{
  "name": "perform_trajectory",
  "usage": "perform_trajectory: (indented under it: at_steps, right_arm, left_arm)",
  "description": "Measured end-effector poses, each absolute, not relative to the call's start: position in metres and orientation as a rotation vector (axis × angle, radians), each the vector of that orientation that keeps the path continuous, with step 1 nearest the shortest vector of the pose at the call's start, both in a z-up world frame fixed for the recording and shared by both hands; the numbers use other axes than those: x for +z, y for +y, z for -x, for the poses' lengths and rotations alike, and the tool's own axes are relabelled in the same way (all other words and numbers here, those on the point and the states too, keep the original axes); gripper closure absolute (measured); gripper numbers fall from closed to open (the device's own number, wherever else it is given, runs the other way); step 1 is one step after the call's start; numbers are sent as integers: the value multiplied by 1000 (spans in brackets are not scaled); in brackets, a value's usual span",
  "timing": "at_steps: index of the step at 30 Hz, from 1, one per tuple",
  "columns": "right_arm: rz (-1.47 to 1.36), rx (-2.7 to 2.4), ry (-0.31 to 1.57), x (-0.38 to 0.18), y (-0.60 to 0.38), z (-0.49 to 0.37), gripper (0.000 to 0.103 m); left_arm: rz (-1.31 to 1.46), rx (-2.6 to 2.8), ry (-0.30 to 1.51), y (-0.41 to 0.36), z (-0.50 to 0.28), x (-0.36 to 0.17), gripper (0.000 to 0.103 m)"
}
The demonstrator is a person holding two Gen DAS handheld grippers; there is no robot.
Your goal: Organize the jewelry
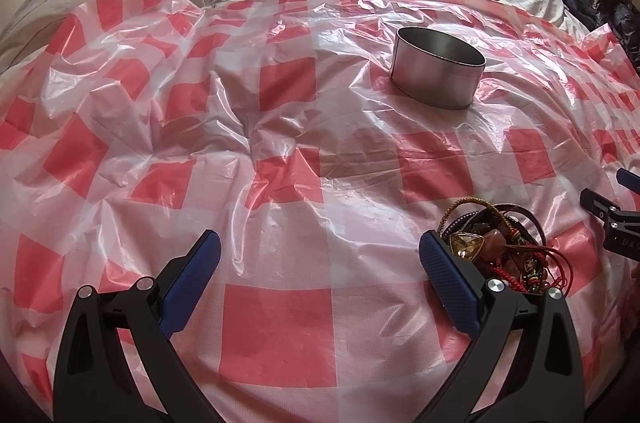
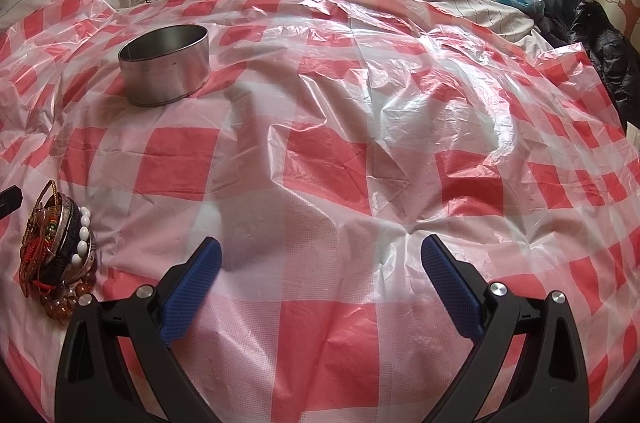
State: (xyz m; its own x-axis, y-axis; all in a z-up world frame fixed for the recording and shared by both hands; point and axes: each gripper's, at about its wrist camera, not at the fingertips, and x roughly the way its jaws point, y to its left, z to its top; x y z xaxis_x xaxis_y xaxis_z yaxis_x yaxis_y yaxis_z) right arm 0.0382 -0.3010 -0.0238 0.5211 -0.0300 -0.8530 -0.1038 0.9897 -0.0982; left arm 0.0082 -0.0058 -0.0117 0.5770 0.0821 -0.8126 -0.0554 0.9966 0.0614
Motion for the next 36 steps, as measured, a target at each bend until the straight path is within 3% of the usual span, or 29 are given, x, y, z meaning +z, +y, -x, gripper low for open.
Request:
perform_trajectory:
  at_steps: [36]
  right_arm:
    - [140, 45, 1025, -25, -300, -38, 7]
  left_arm:
    - [-45, 79, 961, -13, -7, -16, 7]
